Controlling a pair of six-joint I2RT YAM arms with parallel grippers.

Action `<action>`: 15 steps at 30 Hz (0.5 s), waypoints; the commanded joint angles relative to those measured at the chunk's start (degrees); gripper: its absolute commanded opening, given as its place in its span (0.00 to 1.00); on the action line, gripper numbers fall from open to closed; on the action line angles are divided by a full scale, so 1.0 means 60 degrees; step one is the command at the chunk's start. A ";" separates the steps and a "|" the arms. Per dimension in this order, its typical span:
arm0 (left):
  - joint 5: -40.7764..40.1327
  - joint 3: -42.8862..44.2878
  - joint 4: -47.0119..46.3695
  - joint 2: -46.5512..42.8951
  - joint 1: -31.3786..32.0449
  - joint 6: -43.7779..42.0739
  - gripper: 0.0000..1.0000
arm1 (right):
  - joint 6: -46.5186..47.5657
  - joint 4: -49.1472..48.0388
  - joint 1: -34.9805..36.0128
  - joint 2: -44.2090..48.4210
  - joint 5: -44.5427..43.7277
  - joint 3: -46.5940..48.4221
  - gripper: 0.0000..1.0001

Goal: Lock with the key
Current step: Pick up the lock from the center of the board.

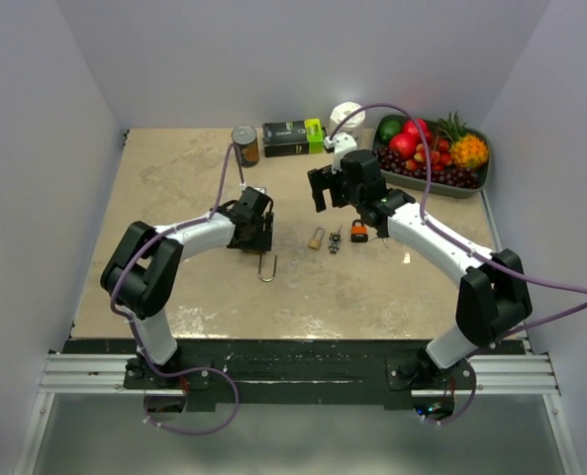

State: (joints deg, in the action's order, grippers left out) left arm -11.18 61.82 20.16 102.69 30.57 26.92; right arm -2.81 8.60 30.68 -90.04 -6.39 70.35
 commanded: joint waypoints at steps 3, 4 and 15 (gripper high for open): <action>-0.0085 -0.0123 -0.0065 0.0359 0.0135 0.0333 0.66 | -0.0279 0.0148 -0.0059 -0.0183 0.0245 0.0155 0.99; -0.0099 -0.0181 -0.0050 0.0403 0.0135 0.0362 0.65 | -0.0293 0.0221 -0.0059 -0.0198 0.0260 0.0271 0.99; 0.1056 -0.0386 -0.0577 -0.0678 0.0062 -0.0778 0.07 | 0.1024 0.0180 -0.0088 0.0355 0.2718 0.0143 0.99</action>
State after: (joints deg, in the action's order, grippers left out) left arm -10.76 61.47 18.94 102.67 31.16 25.67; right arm -1.83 12.10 30.35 -92.92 -0.27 70.54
